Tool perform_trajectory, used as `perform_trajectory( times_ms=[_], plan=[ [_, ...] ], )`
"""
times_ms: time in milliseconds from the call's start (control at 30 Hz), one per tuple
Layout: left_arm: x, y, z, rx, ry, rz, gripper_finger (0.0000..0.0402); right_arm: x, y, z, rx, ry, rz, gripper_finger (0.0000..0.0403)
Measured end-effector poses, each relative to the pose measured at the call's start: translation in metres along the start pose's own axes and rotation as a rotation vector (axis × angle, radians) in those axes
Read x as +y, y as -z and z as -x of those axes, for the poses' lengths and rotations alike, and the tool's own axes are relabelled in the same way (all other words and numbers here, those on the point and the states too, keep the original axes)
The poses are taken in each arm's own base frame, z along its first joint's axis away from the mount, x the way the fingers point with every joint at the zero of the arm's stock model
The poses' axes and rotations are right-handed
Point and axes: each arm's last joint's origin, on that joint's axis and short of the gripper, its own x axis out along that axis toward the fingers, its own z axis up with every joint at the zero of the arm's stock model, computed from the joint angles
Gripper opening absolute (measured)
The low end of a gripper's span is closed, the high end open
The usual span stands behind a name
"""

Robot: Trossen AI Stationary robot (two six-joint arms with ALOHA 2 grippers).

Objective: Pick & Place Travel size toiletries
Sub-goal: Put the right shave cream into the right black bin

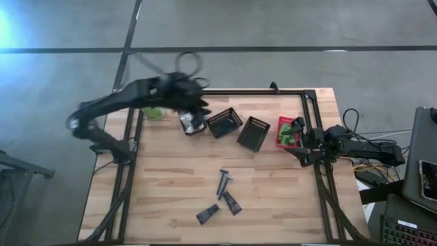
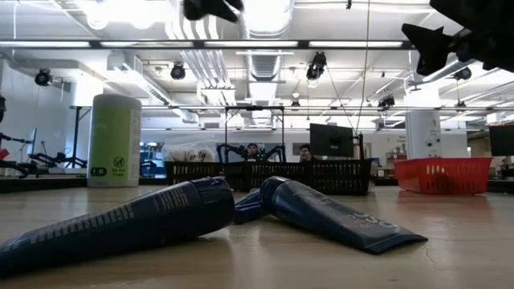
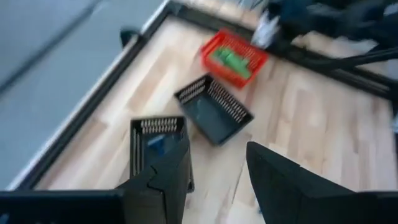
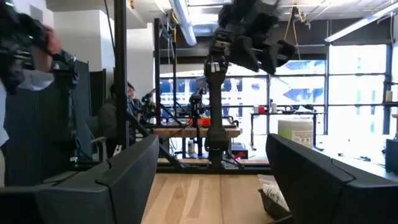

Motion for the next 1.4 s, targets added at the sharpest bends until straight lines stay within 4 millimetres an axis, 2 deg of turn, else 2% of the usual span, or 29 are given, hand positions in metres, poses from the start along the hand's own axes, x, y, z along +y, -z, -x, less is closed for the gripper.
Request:
perform_trajectory(
  times_ms=[133, 333, 500, 600, 733, 833, 933, 1000, 1100, 1233, 1333, 1400],
  plan=[
    [0.013, 0.046, 0.032, -0.149, 0.048, 0.020, 0.0163, 0.000, 0.001, 0.000, 0.005, 0.001, 0.001, 0.0305],
    [0.028, 0.126, 0.057, -0.321, 0.120, 0.035, 0.0163, 0.000, 0.001, 0.000, 0.005, 0.000, 0.002, 0.0322],
    [0.036, 0.190, 0.073, -0.391, 0.225, 0.009, 0.0163, 0.000, 0.000, 0.000, 0.005, 0.000, -0.006, 0.0335],
    [0.041, 0.219, 0.078, -0.469, 0.273, 0.018, 0.0163, 0.000, 0.000, 0.000, 0.005, 0.000, 0.003, 0.0343],
    [0.047, 0.251, 0.073, -0.585, 0.307, 0.016, 0.0163, 0.000, 0.000, 0.000, 0.005, 0.001, -0.004, 0.0354],
    [0.049, 0.276, 0.053, -0.583, 0.340, 0.013, 0.0163, 0.000, 0.001, 0.000, 0.005, 0.001, 0.000, 0.0359],
    [0.049, 0.282, 0.045, -0.735, 0.386, -0.007, 0.0163, 0.000, 0.001, 0.000, 0.006, 0.001, 0.001, 0.0360],
    [0.048, 0.290, 0.031, -0.765, 0.388, -0.034, 0.0163, 0.000, 0.001, 0.000, 0.006, 0.001, -0.006, 0.0358],
    [0.046, 0.295, 0.022, -0.836, 0.442, -0.068, 0.0163, 0.000, 0.001, 0.000, 0.007, 0.001, 0.000, 0.0350],
    [0.044, 0.313, 0.003, -0.730, 0.545, -0.119, 0.0163, 0.000, 0.001, 0.000, 0.011, 0.001, -0.005, 0.0338],
    [0.044, 0.323, -0.006, -0.591, 0.532, -0.127, 0.0163, 0.000, 0.001, 0.000, 0.012, 0.006, -0.003, 0.0329],
    [0.044, 0.324, -0.007, -0.580, 0.523, -0.124, 0.0163, 0.000, 0.001, 0.000, 0.011, 0.006, 0.003, 0.0326]
  ],
)
